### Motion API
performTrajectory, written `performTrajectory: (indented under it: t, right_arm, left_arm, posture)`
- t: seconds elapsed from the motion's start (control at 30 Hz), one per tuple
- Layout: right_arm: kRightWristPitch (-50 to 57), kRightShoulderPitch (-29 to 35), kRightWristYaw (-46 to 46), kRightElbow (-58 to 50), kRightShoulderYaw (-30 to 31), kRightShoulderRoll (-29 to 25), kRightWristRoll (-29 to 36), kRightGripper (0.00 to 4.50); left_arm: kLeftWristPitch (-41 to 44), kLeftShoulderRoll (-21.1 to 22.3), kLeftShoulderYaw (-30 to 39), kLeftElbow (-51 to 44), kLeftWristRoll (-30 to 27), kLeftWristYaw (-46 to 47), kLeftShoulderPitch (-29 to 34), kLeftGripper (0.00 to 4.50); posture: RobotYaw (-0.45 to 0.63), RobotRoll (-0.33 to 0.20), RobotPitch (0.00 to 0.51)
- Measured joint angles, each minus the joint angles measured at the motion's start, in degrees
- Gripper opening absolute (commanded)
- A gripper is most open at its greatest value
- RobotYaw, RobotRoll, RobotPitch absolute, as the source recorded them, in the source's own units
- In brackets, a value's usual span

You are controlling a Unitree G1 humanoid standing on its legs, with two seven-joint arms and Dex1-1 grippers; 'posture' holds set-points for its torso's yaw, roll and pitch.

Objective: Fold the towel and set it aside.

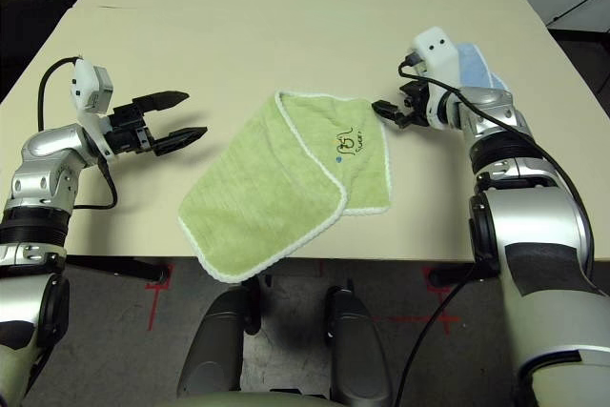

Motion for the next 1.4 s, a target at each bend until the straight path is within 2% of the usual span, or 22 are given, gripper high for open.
performTrajectory:
  t: [0.37, 0.4, 0.47, 0.8, 1.0, 1.23, 1.4]
  right_arm:
    - [-1.08, -0.82, 0.7, 1.27, 1.76, 1.88, -3.13, 4.45]
    - [-1.07, -0.91, 1.04, 1.28, 1.91, 1.88, -3.32, 4.29]
    - [-1.03, -1.12, 1.7, 1.29, 2.15, 1.9, -3.93, 3.84]
    - [-0.61, -1.28, 3.34, 1.42, 1.73, 1.92, -4.28, 0.07]
    - [-4.19, -2.95, 4.91, 1.02, -4.69, 2.48, 1.57, 0.03]
    - [-13.31, -7.7, 6.75, -3.02, -12.99, 6.24, 10.53, 0.03]
    - [-17.88, -12.34, 7.57, -5.67, -15.95, 9.48, 15.29, 0.03]
  left_arm:
    - [0.04, -0.1, -0.01, -0.05, 0.0, 0.18, 0.0, 4.5]
    - [0.04, -0.1, -0.01, -0.03, 0.0, 0.18, 0.0, 4.5]
    - [0.04, -0.1, -0.01, -0.02, 0.0, 0.18, 0.0, 4.5]
    - [0.22, -0.09, -0.02, -0.01, 0.02, 0.11, 0.0, 4.5]
    - [0.68, -0.1, -0.06, 0.08, 0.05, 0.08, -0.01, 4.5]
    - [1.56, -1.04, -0.55, 0.08, 0.06, 0.89, -0.02, 4.5]
    - [1.81, -2.45, -0.64, 0.5, 0.16, 2.26, -0.66, 4.5]
  posture:
    - [0.06, 0.0, 0.205]
    - [0.06, 0.0, 0.205]
    - [0.06, 0.0, 0.205]
    - [0.05, 0.0, 0.21]
    - [0.04, 0.0, 0.209]
    - [0.03, 0.0, 0.206]
    - [0.03, 0.0, 0.205]
